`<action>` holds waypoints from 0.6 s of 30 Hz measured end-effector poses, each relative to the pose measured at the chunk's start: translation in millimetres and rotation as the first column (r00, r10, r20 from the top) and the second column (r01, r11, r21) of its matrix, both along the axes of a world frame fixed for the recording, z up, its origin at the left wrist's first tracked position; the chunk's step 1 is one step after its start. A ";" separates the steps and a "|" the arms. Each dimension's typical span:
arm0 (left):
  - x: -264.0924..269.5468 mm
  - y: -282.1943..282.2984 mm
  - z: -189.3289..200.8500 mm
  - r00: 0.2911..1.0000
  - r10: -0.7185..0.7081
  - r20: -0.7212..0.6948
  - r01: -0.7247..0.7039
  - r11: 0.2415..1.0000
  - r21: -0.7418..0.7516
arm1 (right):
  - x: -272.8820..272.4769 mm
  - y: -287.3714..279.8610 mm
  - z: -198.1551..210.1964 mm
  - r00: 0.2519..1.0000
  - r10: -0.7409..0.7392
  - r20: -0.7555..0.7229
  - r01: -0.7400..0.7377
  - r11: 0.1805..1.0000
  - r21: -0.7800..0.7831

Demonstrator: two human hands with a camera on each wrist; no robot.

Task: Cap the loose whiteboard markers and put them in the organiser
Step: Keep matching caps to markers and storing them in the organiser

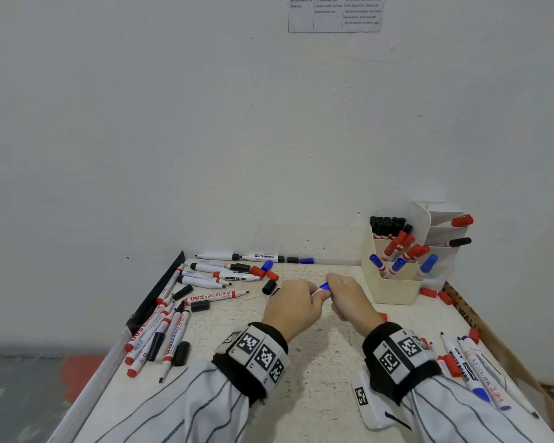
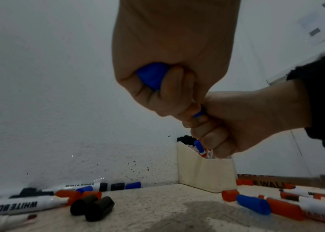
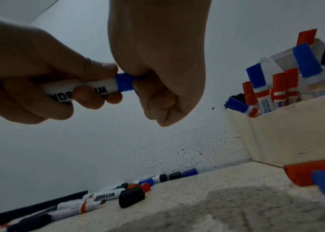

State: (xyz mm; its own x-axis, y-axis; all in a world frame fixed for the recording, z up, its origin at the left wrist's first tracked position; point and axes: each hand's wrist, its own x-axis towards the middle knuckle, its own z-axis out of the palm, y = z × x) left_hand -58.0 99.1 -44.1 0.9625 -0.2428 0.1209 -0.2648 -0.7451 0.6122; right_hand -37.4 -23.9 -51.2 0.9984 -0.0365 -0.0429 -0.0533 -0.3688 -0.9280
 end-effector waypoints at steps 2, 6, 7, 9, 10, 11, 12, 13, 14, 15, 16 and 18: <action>0.3 -0.3 0.3 1.000 0.000 0.008 -0.001 1.000 0.022 | -0.3 -0.3 0.4 1.000 -0.004 -0.026 0.004 1.000 0.013; 3.1 -0.4 1.3 1.000 -0.010 -0.022 0.009 0.999 -0.052 | -1.2 -1.2 1.9 0.999 0.021 -0.023 -0.020 0.998 0.057; 3.7 -0.6 1.5 0.999 -0.008 -0.032 0.006 0.997 -0.079 | -1.8 -1.6 2.3 0.999 0.033 -0.015 -0.032 0.998 0.052; 4.6 -0.8 0.8 0.998 -0.009 -0.058 0.001 0.990 -0.138 | -2.6 -2.4 2.8 0.998 0.057 0.012 -0.057 0.998 0.022; 4.6 -0.7 0.5 0.997 -0.011 -0.071 -0.001 0.987 -0.161 | -2.7 -2.7 3.1 0.998 0.066 0.023 -0.066 0.998 0.003; 4.0 -0.4 0.6 0.996 -0.012 -0.086 -0.004 0.984 -0.180 | -2.6 -3.1 3.5 0.997 0.075 0.029 -0.075 0.997 -0.016; 3.4 -0.2 1.0 0.994 -0.013 -0.109 -0.009 0.980 -0.200 | -2.5 -3.5 3.9 0.996 0.082 0.032 -0.081 0.996 -0.033; 2.4 -0.3 1.4 0.990 -0.015 -0.140 -0.017 0.974 -0.224 | -2.5 -4.0 4.0 0.995 0.092 0.033 -0.090 0.995 -0.050; 1.9 -0.2 2.3 0.985 -0.021 -0.171 -0.023 0.968 -0.250 | -2.2 -4.5 4.7 0.994 0.103 0.032 -0.101 0.993 -0.063; 1.4 0.2 2.7 0.979 -0.026 -0.202 -0.031 0.962 -0.273 | -2.3 -4.8 4.8 0.993 0.115 0.027 -0.113 0.991 -0.072; 1.2 0.3 2.6 0.973 -0.032 -0.229 -0.038 0.955 -0.295 | -2.3 -5.2 5.0 0.991 0.128 0.025 -0.126 0.989 -0.082; 0.1 0.5 1.5 0.959 -0.042 -0.279 -0.056 0.941 -0.333 | -2.6 -5.7 4.2 0.989 0.149 0.024 -0.145 0.984 -0.106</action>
